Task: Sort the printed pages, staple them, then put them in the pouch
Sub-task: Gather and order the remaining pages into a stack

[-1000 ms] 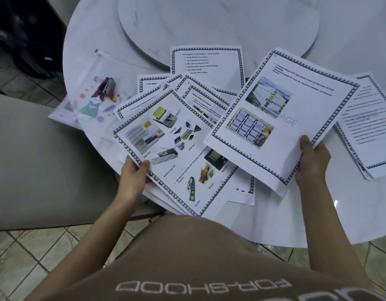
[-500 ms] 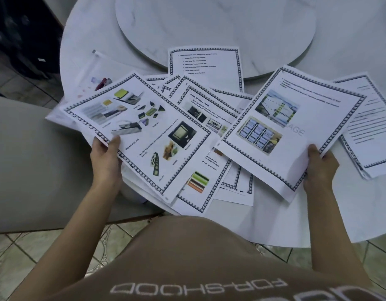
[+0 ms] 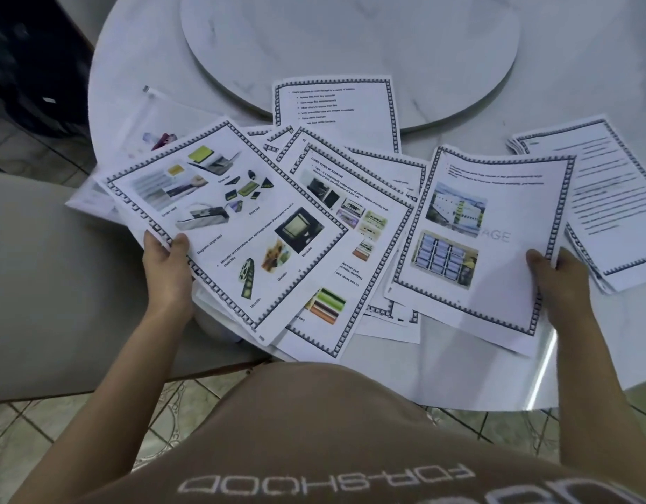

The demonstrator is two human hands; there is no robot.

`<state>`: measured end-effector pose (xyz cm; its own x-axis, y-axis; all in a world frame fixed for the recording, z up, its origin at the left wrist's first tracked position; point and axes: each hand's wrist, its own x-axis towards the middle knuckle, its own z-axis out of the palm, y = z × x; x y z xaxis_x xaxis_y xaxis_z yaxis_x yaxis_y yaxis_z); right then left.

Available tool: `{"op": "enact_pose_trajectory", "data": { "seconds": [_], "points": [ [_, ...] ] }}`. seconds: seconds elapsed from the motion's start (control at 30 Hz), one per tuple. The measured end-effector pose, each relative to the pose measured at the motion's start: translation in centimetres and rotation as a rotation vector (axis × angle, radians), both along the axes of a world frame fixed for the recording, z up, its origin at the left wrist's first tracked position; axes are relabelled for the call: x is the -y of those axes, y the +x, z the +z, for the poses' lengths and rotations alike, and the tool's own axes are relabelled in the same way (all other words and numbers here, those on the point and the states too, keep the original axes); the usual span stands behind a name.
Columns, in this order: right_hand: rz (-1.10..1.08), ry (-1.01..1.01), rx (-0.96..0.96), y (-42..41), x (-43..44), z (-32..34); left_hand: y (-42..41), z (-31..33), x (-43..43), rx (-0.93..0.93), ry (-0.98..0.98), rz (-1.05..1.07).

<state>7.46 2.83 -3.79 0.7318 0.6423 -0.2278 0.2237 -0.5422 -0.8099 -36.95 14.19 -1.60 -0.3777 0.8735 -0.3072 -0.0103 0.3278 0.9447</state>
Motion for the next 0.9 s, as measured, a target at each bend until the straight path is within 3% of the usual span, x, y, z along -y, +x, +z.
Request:
{"op": "enact_pose_trajectory", "data": {
  "seconds": [0.23, 0.5, 0.73, 0.9],
  "points": [
    [-0.001, -0.018, -0.010, -0.3, -0.2, 0.1, -0.8, 0.9, -1.1, 0.052, -0.062, 0.026],
    [0.066, -0.017, -0.005, -2.4, -1.3, -0.5, 4.8, 5.8, -2.9, 0.081, -0.022, -0.360],
    [0.101, -0.015, -0.002, -3.5, -2.2, -0.1, 11.1, 11.6, -4.0, 0.293, 0.148, -0.606],
    [0.140, 0.033, -0.108, -4.8, -2.8, 0.5, 14.6, 13.2, -3.7, 0.319, 0.198, -0.768]
  ]
}}
